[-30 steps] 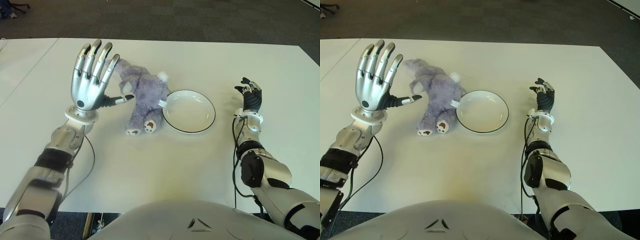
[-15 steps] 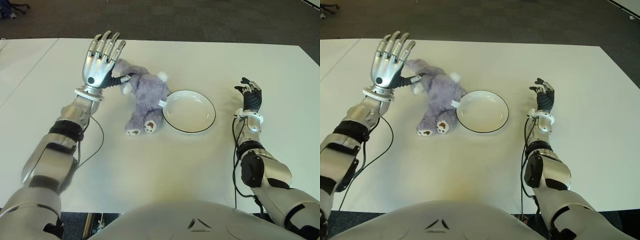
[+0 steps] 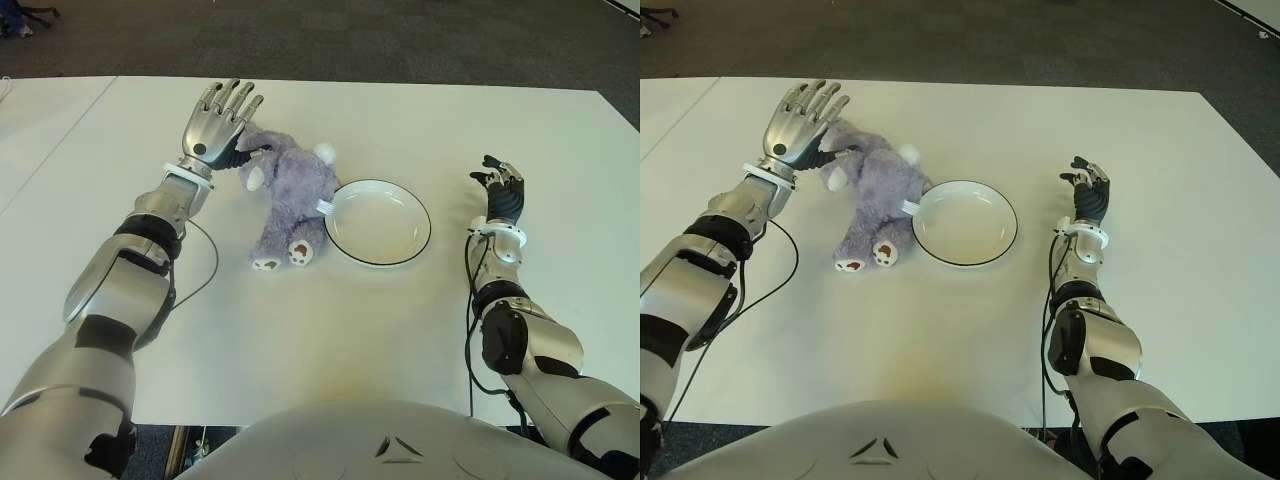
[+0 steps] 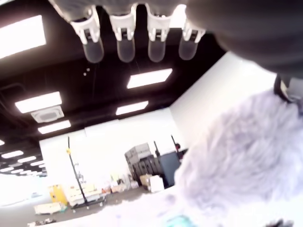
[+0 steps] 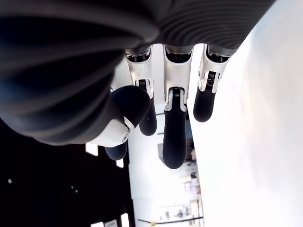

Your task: Put the doll into the plate.

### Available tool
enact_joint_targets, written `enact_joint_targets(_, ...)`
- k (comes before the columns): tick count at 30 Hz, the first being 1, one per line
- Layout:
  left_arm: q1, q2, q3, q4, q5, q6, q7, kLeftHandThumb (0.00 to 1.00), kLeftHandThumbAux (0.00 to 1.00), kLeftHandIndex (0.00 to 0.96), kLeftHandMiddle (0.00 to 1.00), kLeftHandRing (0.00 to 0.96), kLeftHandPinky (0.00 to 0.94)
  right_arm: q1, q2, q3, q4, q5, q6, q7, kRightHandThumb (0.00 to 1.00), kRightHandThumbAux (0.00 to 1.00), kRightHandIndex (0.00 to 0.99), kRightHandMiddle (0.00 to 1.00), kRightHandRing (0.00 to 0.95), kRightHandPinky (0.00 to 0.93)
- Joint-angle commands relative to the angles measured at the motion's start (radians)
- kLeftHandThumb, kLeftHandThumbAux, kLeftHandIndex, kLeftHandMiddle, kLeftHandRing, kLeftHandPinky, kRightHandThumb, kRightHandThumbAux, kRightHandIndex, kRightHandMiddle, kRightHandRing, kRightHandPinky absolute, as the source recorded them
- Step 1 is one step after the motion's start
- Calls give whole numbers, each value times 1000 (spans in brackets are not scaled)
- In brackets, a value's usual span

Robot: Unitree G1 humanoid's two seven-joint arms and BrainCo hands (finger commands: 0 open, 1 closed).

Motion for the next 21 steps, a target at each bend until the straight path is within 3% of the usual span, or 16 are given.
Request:
enact_joint_targets(1, -39, -5, -69, 58, 13, -4, -106, 243, 200, 0, 0, 0, 0, 201, 115, 4, 132, -1, 95, -35, 945, 678, 424, 244, 459, 182)
enact_joint_targets(10, -51, 53, -131, 84, 16, -40, -190, 236, 212, 0, 0, 0, 0, 207, 121, 1, 131, 4, 85, -39, 946, 678, 424, 262, 459, 205)
enact_joint_targets(11, -50, 60, -137, 84, 16, -47, -196, 254, 205, 0, 0, 0, 0, 207, 122, 2, 131, 4, 86, -36, 946, 678, 424, 258, 459, 278)
enact_joint_targets(13, -48, 72, -146, 80, 15, -60, -201, 269, 197, 0, 0, 0, 0, 208, 122, 3, 131, 3, 88, -35, 946, 679, 424, 255, 459, 302)
enact_joint_targets(21, -31, 142, -196, 41, 32, -135, -193, 276, 201, 0, 0, 0, 0, 211, 119, 15, 132, -13, 80, -53, 945, 679, 423, 243, 459, 263)
